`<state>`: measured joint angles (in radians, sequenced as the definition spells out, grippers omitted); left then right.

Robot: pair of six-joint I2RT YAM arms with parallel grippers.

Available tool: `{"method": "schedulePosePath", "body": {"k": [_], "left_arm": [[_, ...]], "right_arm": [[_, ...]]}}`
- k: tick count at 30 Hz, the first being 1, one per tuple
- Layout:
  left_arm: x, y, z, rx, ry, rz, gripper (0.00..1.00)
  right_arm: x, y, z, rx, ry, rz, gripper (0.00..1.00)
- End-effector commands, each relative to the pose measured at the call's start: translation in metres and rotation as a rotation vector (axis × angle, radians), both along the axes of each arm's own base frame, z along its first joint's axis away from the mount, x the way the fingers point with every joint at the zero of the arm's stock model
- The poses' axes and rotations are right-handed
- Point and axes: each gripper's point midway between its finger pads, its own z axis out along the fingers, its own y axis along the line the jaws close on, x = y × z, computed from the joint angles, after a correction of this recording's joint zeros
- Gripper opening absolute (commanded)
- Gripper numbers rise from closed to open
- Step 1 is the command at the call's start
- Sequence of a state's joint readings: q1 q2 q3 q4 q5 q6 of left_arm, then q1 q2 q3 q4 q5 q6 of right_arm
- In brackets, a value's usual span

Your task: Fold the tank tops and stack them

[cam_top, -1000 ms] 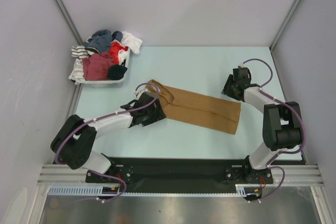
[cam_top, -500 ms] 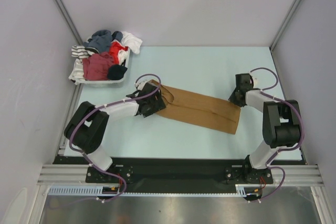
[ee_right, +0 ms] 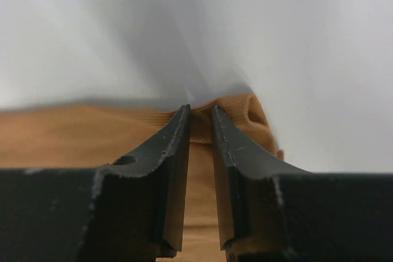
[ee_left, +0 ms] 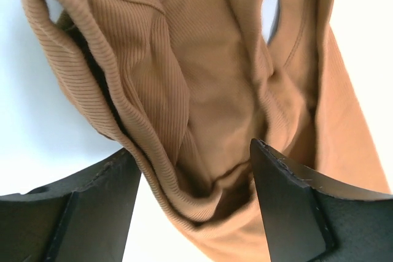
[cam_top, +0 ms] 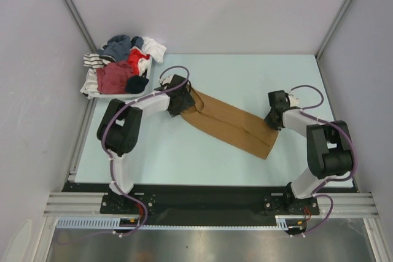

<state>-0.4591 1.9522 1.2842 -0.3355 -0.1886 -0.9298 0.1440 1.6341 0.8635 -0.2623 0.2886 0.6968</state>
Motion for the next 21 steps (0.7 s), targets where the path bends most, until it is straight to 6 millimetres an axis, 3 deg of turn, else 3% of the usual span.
{"method": "schedulePosePath", "body": {"k": [1,2,3,4,5,7,8,9,10,11,12,13,14,17,21], "left_arm": [[0.019,0.000,-0.010,0.057,0.044,-0.019,0.76],[0.024,-0.002,-0.020,0.071,0.064,-0.026,0.76],[0.042,-0.010,-0.004,0.059,0.033,-0.029,0.76],[0.049,-0.015,-0.002,0.059,0.026,-0.041,0.75],[0.055,-0.019,-0.012,0.060,0.042,-0.050,0.75],[0.078,-0.035,0.003,0.026,-0.010,-0.078,0.75],[0.081,-0.042,-0.007,0.017,0.003,-0.096,0.75],[0.095,-0.055,0.008,-0.013,-0.039,-0.110,0.75],[0.099,-0.065,0.010,-0.020,-0.049,-0.133,0.75],[0.101,-0.071,-0.002,-0.013,-0.034,-0.142,0.75],[0.115,-0.084,0.018,-0.030,-0.081,-0.158,0.75],[0.117,-0.096,0.023,-0.025,-0.100,-0.192,0.75],[0.129,-0.108,0.030,-0.032,-0.136,-0.203,0.76],[0.138,-0.121,0.037,-0.046,-0.164,-0.246,0.77],[0.136,-0.106,0.051,0.020,-0.188,-0.270,0.80]], "right_arm": [[-0.071,0.027,-0.028,0.035,0.201,0.039,0.26],[-0.077,0.035,-0.028,0.052,0.199,0.046,0.25],[-0.083,0.054,-0.022,0.068,0.179,0.097,0.25],[-0.095,0.062,-0.025,0.075,0.196,0.118,0.26],[-0.099,0.074,-0.022,0.103,0.177,0.123,0.26],[-0.116,0.105,-0.016,0.126,0.161,0.208,0.27],[-0.123,0.117,-0.014,0.143,0.159,0.232,0.27],[-0.127,0.130,-0.011,0.174,0.149,0.229,0.27],[-0.140,0.151,-0.010,0.186,0.154,0.290,0.27],[-0.142,0.161,-0.006,0.199,0.149,0.305,0.27],[-0.146,0.168,-0.005,0.209,0.154,0.300,0.27],[-0.155,0.175,-0.005,0.184,0.169,0.326,0.27],[-0.152,0.180,0.002,0.177,0.155,0.329,0.27],[-0.152,0.173,0.007,0.134,0.141,0.321,0.30],[-0.146,0.155,0.017,0.086,0.099,0.311,0.35]]}}
